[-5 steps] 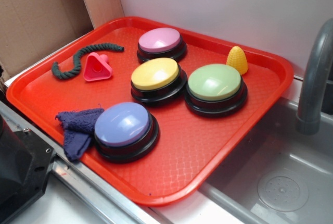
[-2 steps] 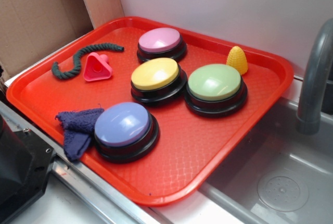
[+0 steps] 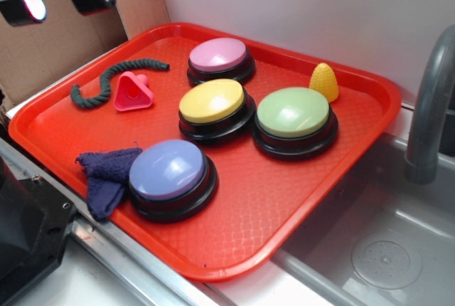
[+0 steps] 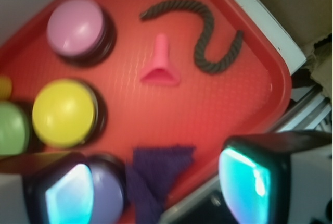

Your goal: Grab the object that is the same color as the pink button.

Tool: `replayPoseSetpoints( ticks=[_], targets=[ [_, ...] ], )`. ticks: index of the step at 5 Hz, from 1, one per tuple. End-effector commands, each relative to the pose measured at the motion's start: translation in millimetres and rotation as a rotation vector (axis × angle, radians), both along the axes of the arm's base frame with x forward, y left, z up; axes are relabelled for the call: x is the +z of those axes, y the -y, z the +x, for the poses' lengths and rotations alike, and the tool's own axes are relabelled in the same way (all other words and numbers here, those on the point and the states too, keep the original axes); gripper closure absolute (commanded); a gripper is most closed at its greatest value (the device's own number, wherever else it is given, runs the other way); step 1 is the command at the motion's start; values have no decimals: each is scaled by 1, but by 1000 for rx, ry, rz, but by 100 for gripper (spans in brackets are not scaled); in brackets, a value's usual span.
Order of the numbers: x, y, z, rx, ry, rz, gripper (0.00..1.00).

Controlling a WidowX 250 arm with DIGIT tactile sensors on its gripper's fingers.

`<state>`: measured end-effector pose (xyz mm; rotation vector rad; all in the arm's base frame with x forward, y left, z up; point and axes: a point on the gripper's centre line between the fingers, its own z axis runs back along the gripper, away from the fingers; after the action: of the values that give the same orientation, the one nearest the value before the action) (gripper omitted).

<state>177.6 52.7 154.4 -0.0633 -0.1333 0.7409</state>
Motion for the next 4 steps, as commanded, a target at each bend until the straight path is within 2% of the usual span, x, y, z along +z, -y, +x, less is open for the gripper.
replayPoseSetpoints(
  ticks=[1, 2, 4],
  targets=[
    [-44, -33, 50, 186, -32, 12, 0],
    [-61, -39, 61, 218, -30, 37, 0],
    [-100, -40, 73, 228, 0, -30, 0]
  ],
)
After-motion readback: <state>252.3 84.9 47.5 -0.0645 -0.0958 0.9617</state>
